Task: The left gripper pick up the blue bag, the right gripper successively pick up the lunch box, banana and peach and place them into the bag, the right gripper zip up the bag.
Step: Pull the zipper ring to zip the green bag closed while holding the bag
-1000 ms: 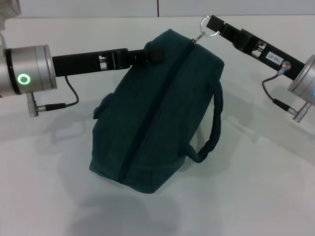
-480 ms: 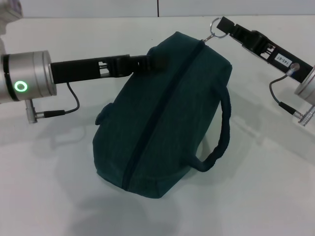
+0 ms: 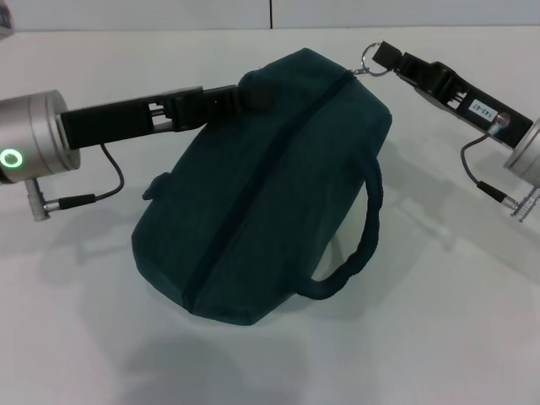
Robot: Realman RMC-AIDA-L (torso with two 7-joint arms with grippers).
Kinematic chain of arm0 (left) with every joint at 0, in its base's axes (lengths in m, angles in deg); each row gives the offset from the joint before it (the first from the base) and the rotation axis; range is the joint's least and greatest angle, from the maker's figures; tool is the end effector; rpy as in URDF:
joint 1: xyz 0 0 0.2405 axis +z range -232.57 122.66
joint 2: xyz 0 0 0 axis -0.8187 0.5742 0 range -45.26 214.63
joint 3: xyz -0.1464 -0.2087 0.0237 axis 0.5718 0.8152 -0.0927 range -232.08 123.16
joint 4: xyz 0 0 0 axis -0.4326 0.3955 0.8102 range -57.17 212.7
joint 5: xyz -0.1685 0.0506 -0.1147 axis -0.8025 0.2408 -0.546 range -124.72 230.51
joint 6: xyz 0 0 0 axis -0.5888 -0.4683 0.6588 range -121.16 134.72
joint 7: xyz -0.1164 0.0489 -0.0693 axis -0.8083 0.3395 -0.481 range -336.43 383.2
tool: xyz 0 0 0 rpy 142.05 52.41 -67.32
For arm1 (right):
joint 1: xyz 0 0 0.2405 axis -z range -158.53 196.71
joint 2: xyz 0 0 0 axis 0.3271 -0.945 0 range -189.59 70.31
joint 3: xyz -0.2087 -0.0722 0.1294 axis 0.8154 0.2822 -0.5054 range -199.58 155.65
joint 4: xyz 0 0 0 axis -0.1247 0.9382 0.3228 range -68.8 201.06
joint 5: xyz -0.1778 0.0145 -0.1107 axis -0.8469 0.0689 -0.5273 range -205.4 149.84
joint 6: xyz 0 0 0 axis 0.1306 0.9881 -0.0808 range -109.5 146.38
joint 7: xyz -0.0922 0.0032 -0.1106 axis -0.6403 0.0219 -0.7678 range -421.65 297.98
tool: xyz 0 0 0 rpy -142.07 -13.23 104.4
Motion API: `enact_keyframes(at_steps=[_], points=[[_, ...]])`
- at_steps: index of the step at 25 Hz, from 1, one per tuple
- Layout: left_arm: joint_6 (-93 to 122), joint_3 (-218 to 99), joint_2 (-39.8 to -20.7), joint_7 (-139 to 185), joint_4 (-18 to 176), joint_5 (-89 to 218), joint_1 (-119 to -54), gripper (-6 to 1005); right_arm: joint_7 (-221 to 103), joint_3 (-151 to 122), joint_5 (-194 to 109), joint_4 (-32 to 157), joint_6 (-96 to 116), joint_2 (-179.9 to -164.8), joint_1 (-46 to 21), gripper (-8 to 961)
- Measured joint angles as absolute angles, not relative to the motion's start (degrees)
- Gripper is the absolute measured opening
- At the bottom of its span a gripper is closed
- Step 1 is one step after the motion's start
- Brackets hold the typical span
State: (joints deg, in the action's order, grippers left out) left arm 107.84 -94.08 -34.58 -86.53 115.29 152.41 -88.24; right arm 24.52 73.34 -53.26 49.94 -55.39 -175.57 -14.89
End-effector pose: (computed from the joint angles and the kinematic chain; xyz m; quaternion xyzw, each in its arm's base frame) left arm -0.2041 0.3330 0.0223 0.8351 0.3758 0.4005 0.0302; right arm 0.2136 0.3651 -0.0303 -0.7336 0.4363 0.5084 0.1145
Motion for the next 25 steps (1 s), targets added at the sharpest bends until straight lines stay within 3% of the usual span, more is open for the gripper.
enact_keyframes(at_steps=[25], points=[[103.82, -94.21, -34.44, -83.19, 113.06, 151.22, -87.78, 142, 23.44, 74.04, -53.86, 49.54, -62.92, -175.54, -17.34, 11]])
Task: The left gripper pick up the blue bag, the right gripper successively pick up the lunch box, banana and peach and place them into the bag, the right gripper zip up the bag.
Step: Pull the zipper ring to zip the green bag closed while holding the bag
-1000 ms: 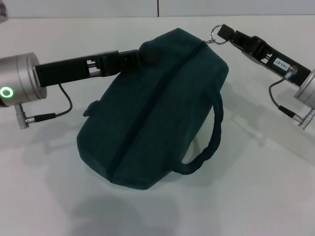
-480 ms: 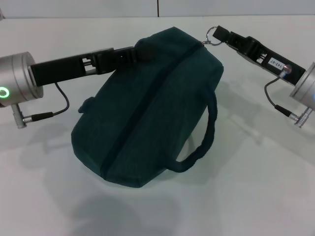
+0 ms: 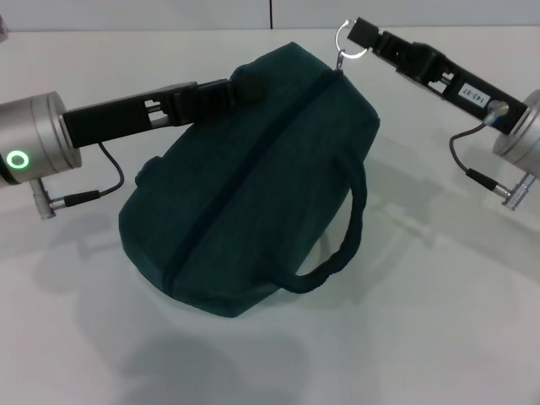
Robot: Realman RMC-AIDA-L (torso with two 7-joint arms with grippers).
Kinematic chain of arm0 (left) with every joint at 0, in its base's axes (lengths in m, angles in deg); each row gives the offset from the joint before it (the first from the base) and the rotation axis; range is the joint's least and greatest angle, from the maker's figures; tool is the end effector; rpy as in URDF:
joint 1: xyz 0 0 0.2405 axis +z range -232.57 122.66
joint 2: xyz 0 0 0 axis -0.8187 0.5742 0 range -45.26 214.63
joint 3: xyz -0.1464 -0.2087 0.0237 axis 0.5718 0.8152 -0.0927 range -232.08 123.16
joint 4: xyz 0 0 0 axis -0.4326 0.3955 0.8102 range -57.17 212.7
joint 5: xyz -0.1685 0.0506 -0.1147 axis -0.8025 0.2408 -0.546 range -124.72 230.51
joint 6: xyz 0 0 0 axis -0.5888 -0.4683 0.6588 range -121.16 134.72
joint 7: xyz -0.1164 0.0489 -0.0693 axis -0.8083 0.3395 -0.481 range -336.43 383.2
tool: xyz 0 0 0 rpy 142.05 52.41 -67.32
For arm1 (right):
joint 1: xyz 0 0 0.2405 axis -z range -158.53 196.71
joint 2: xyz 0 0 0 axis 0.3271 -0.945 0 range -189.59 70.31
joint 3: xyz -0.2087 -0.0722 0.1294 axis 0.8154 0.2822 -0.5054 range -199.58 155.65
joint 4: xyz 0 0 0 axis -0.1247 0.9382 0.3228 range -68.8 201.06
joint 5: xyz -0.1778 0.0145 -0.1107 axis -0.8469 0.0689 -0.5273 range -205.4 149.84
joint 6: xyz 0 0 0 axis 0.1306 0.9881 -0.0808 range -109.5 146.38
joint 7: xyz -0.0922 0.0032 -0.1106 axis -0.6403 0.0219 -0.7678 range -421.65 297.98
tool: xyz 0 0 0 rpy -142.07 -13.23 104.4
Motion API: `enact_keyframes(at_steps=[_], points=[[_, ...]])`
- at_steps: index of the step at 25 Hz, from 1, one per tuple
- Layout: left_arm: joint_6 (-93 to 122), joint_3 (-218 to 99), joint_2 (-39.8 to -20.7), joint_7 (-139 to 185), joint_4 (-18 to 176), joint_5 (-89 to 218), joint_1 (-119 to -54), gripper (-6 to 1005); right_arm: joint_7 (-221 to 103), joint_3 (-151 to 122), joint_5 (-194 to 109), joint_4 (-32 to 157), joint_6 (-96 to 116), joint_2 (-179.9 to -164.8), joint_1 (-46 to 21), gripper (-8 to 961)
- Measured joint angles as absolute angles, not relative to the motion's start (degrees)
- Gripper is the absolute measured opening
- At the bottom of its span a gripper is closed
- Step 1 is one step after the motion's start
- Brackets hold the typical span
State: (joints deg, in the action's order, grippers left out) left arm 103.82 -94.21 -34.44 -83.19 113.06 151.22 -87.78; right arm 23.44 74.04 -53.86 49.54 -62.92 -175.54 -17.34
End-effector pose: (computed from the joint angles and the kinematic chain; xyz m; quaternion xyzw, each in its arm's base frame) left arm -0.2130 0.3385 0.0179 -0.8301 -0.3798 -0.4082 0.0069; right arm 0.1830 0.3602 -0.0261 -0.7561 0.3754 0.5333 0.0550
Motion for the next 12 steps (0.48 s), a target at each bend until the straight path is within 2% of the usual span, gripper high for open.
enact_keyframes(at_steps=[12], points=[[110.65, -93.83, -33.81, -75.63, 112.1, 148.34, -87.05, 141, 21.6, 71.99, -53.18, 49.57, -67.45, -175.09, -16.32, 10]])
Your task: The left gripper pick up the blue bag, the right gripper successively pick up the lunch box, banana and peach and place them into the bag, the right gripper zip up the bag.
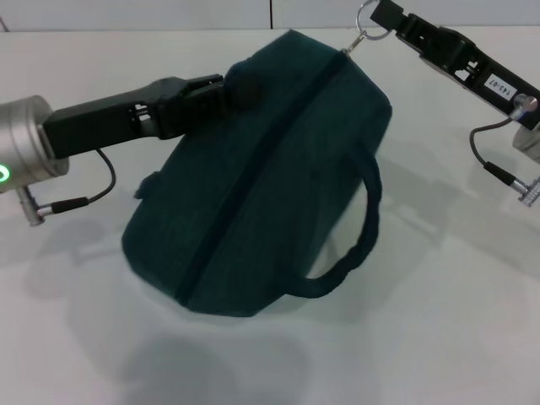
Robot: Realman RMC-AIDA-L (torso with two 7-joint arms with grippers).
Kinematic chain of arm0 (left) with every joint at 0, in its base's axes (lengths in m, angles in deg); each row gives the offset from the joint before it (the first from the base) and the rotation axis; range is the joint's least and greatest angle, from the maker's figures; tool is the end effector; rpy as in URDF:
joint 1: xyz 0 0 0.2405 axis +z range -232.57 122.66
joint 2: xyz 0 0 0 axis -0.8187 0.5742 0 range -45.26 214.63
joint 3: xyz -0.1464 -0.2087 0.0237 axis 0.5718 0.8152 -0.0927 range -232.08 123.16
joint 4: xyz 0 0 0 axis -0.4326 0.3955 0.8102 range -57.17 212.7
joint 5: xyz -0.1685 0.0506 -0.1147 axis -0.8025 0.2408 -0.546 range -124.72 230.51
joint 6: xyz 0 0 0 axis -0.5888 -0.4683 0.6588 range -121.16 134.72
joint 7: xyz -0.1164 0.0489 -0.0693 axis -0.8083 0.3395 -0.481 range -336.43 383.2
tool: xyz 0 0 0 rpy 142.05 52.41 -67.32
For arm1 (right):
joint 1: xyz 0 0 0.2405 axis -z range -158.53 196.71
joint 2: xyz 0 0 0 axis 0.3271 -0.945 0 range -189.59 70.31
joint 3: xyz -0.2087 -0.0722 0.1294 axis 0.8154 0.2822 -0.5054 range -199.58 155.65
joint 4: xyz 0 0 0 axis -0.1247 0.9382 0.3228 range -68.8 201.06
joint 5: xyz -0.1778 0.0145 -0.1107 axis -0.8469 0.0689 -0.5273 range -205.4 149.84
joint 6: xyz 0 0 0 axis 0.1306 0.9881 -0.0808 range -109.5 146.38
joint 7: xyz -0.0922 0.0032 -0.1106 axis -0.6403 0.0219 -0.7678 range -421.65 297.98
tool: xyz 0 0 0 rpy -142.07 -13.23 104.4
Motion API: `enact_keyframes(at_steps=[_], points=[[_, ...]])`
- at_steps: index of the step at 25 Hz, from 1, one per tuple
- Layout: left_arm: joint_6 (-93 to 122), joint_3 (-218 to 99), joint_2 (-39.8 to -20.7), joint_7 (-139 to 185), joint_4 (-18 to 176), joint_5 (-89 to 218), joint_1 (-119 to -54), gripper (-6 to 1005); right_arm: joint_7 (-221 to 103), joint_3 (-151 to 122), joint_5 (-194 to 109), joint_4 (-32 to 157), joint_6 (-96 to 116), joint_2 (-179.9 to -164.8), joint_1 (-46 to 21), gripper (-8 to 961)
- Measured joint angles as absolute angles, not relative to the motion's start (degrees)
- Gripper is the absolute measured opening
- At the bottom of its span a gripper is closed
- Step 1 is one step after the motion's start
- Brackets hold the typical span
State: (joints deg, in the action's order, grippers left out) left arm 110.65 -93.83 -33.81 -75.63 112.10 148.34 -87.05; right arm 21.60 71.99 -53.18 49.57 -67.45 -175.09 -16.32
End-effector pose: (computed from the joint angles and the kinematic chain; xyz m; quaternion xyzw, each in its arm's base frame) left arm -0.2091 0.3240 0.0278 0.8448 0.3045 0.4400 0.0080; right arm 0.1846 0.3552 -0.0116 -0.7481 0.3467 0.5630 0.0563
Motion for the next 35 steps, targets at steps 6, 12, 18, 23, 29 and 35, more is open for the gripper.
enact_keyframes(at_steps=[6, 12, 18, 23, 29, 35], points=[[111.14, -93.76, -34.03, -69.88, 111.07, 146.32, -85.56, 140, 21.18, 71.35, -53.47, 49.66, -66.2, -175.12, -15.65, 10], [111.3, -93.84, -33.93, -70.06, 110.31, 146.32, -85.77, 140, 21.46, 71.5, -53.58, 49.72, -61.18, -175.24, -15.02, 10], [111.36, -93.77, -34.11, -70.17, 110.28, 146.32, -85.54, 140, 21.55, 71.89, -53.65, 49.78, -59.26, -175.41, -15.35, 11], [110.58, -93.74, -34.47, -70.29, 110.23, 146.22, -85.54, 139, 21.56, 72.5, -53.82, 49.8, -56.3, -175.52, -15.71, 18], [105.86, -93.74, -34.54, -71.32, 107.62, 145.09, -85.74, 139, 21.34, 73.16, -55.63, 49.65, -56.28, -175.57, -16.64, 88], [104.41, -93.75, -34.61, -71.37, 107.22, 144.92, -85.49, 139, 21.04, 73.19, -55.81, 49.4, -57.06, -175.51, -16.3, 227]])
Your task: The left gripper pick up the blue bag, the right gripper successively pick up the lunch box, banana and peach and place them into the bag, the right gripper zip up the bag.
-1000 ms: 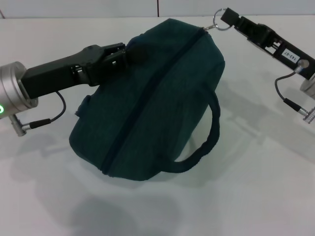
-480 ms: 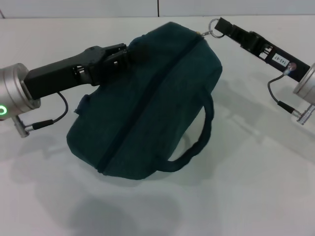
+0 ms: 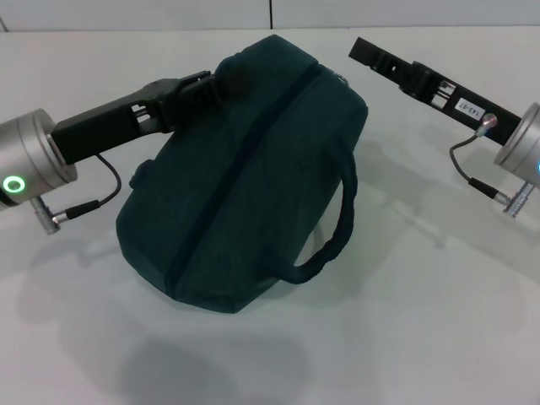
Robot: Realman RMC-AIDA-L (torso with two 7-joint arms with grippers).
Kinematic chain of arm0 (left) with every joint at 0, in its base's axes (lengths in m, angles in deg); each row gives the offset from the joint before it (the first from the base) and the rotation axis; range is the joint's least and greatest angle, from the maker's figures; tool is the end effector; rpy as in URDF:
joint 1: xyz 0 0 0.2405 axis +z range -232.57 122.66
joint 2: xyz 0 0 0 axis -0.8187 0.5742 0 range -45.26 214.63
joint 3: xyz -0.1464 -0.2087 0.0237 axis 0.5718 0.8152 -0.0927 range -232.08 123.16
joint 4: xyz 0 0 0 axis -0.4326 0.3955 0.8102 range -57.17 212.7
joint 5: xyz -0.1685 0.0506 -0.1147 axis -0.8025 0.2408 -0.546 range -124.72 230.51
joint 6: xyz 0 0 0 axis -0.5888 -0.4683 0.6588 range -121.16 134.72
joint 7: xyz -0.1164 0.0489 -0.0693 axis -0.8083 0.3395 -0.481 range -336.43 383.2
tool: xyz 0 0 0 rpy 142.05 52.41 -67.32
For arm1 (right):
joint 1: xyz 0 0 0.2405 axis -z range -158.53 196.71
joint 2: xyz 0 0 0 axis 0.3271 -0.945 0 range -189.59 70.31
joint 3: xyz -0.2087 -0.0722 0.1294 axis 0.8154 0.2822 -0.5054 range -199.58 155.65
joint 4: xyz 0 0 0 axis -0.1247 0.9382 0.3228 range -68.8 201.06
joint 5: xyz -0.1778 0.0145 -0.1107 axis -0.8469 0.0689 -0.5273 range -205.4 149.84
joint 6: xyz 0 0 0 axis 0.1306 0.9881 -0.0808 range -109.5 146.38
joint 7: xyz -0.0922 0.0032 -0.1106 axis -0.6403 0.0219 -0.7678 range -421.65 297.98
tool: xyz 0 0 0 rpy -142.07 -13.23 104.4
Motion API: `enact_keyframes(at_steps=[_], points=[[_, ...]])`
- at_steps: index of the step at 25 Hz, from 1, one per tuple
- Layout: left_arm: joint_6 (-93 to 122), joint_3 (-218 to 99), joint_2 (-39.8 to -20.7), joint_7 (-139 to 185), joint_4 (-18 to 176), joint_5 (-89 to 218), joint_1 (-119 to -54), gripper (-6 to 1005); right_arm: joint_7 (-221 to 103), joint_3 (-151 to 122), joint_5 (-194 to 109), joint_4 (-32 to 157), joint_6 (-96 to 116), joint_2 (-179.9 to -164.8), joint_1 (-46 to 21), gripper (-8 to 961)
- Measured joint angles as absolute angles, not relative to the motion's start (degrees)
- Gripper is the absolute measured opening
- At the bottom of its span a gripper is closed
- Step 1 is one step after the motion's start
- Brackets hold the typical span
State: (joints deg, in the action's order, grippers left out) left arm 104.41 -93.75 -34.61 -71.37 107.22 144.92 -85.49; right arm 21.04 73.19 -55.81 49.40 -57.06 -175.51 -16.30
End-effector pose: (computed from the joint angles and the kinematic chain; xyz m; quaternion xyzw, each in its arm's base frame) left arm -0.2253 0.3268 0.0143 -0.8174 -0.3372 -0.4648 0.0469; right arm 0.1998 0.3653 -0.0326 -0.7659 0.3898 0.5004 0.1054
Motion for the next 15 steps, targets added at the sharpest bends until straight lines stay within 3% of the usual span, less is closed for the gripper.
enact_keyframes(at_steps=[15], points=[[94.16, -93.78, -34.9, -73.0, 102.86, 142.59, -85.54, 138, 16.55, 69.79, -55.86, 49.81, -57.59, -174.85, -13.81, 362]])
